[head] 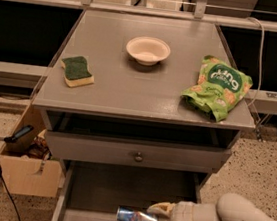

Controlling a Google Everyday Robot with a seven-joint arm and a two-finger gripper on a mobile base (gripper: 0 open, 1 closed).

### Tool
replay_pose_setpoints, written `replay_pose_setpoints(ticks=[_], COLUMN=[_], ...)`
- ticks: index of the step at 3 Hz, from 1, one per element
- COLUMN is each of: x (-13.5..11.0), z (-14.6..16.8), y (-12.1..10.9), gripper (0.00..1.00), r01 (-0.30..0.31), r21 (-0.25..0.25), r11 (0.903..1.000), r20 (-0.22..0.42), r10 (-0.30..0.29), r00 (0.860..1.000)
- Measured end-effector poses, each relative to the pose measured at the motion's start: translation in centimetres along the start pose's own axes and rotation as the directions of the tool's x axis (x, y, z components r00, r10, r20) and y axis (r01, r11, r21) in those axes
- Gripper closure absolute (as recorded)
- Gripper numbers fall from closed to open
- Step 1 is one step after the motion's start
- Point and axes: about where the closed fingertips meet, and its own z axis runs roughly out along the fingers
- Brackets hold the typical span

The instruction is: Pick redbull can from middle drawer and place on counter

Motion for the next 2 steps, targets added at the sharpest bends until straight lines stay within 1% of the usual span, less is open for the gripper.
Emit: replay_pose_setpoints(ticks=[1, 2], x=[-3.0, -10.2], z=[-5.8, -13.4], y=[0.7, 0.8], gripper=[1.0, 1.0], r01=[0.054, 0.125], r21=[0.04, 0.082], r11=[0.9977, 0.9888], r20=[0.004, -0.049], r10=[-0.054, -0.121], r00=[0.999, 0.991])
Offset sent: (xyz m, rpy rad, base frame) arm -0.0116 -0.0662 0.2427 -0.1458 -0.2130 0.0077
